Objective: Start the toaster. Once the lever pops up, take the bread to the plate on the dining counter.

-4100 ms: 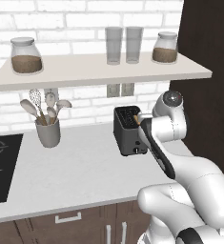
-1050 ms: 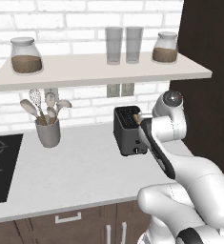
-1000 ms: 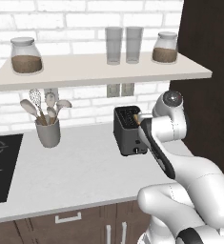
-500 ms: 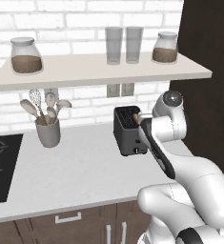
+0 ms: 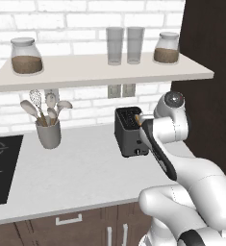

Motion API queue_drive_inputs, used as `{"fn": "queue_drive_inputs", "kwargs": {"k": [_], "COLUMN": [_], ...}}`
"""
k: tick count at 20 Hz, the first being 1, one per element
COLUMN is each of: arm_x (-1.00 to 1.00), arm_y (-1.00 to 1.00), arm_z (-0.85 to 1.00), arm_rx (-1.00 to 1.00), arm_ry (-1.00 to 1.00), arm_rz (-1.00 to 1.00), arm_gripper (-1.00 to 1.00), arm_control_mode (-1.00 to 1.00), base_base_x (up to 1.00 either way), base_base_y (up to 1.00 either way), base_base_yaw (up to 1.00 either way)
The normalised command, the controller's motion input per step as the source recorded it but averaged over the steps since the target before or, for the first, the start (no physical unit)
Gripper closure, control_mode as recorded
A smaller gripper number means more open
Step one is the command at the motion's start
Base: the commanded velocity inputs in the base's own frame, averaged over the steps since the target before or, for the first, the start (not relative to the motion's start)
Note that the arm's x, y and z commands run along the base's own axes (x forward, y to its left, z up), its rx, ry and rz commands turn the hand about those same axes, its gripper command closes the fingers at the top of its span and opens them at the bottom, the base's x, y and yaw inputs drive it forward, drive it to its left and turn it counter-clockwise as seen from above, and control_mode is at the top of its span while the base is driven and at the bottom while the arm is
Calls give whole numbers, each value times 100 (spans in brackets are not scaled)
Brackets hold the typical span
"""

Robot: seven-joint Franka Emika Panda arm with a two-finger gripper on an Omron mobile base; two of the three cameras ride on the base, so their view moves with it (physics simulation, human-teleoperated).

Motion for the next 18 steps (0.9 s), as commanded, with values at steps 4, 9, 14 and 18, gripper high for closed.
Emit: {"fn": "queue_drive_inputs", "kwargs": {"k": [4,9,14,18], "arm_x": [0,0,0,0], "arm_y": [0,0,0,0], "arm_z": [0,0,0,0], "arm_rx": [0,0,0,0], "arm_ry": [0,0,0,0], "arm_rz": [0,0,0,0], "arm_gripper": [-100,-100,-100,-100], "arm_control_mode": [-100,-100,-100,-100], "base_base_x": [0,0,0,0], "base_base_y": [0,0,0,0], "base_base_yaw": [0,0,0,0]}}
